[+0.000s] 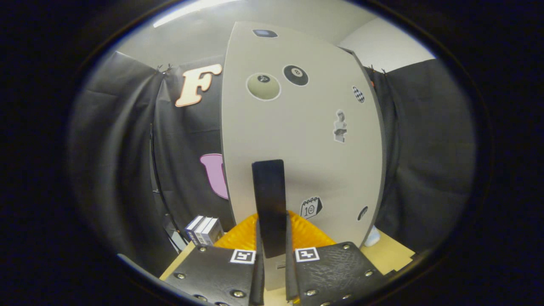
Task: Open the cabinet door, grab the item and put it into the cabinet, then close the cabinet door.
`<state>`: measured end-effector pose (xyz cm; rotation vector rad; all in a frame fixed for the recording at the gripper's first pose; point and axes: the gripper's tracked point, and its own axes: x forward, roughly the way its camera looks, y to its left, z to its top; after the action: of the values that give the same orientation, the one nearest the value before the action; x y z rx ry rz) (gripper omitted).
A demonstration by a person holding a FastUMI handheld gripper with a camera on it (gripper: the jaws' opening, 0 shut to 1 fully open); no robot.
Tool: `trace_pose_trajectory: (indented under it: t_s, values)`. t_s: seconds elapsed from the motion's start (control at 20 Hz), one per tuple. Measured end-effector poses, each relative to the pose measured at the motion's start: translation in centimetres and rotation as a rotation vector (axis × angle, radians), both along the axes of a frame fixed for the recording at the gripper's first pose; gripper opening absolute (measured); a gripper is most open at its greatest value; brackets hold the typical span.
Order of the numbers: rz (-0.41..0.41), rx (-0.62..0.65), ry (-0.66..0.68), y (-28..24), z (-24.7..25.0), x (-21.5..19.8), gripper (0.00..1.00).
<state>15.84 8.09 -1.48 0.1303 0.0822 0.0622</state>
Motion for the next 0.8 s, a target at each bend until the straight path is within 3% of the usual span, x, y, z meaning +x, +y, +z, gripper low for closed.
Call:
trace_pose_trajectory:
  t_s: [0.8]
  values:
    - [-0.131,-0.019,0.034,-9.6,0.1,-7.9,0.19]
